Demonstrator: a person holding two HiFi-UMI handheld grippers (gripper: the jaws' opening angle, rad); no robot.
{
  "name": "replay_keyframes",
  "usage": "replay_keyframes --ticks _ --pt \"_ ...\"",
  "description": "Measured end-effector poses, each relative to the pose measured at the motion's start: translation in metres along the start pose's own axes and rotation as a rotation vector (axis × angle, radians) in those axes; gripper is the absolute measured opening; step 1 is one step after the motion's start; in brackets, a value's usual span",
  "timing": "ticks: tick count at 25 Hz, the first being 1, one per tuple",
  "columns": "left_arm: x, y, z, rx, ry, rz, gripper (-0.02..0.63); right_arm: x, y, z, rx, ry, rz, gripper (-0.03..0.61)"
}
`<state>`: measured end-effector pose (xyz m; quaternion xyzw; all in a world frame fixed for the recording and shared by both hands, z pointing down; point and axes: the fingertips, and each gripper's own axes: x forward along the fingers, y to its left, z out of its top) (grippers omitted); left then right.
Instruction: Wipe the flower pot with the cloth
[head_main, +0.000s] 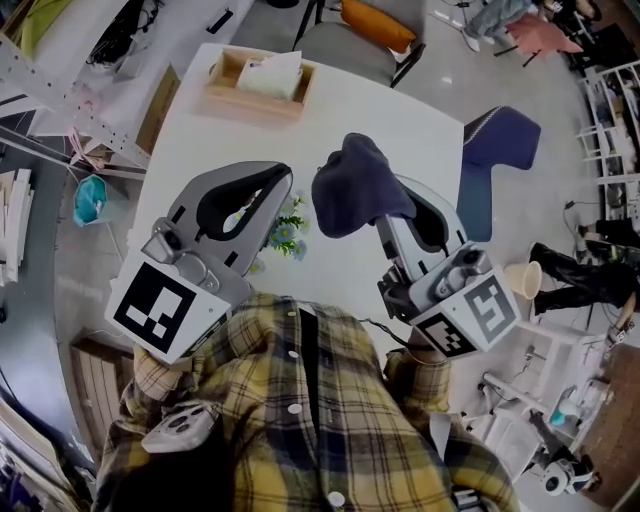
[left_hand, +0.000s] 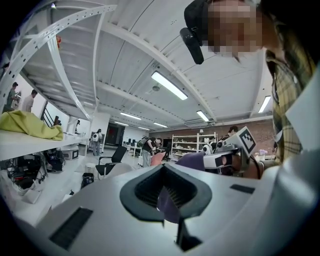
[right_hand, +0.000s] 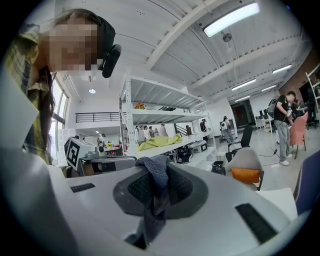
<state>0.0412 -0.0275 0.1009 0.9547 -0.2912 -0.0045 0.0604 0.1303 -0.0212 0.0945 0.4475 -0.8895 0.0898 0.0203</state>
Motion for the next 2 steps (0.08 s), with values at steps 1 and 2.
replay_keyframes --ticks 1,2 --pt "-0.0006 0.0029 -0.0004 0.000 -0.003 0.003 0.009 0.0007 -0.0006 -0.0014 0.000 0.001 -0.004 0.015" --pt "-0.0011 0.0057 -0.0008 0.001 -0.006 0.006 0.009 0.0014 -0.0011 -0.0028 -0.001 0.001 -0.007 0.015"
